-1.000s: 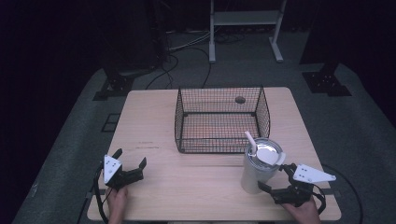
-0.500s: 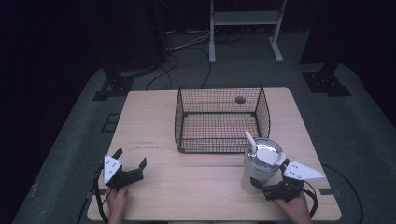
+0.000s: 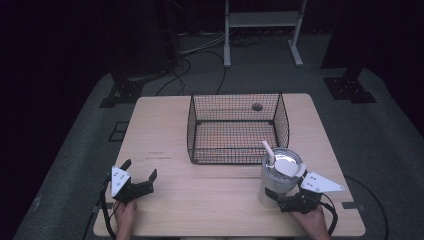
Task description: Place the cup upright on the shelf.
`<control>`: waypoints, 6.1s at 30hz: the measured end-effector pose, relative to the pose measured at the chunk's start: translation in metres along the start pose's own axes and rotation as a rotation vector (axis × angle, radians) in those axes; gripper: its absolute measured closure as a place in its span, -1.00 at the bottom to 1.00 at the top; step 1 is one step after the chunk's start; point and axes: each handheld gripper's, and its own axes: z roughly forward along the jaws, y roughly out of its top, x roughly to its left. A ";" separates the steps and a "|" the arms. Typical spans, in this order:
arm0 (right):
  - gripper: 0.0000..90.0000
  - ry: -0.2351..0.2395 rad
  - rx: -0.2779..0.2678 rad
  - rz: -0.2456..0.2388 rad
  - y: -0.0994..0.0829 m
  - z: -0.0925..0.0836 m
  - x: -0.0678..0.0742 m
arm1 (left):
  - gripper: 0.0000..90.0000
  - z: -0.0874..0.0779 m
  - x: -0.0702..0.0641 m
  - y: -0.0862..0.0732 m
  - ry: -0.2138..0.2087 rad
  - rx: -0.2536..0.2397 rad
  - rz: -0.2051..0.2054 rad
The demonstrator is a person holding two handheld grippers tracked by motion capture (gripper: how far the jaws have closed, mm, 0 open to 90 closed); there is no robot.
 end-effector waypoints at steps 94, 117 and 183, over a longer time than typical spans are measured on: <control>-0.82 0.159 -0.070 -0.085 0.176 0.134 -0.052 | -1.00 -0.003 0.005 -0.001 -0.013 -0.033 -0.027; -0.82 0.172 -0.030 -0.024 0.175 0.207 -0.079 | -1.00 -0.005 0.008 -0.001 -0.018 -0.045 -0.048; -0.82 0.259 0.304 0.015 0.111 0.283 -0.115 | -1.00 -0.006 0.010 -0.002 -0.026 -0.052 -0.060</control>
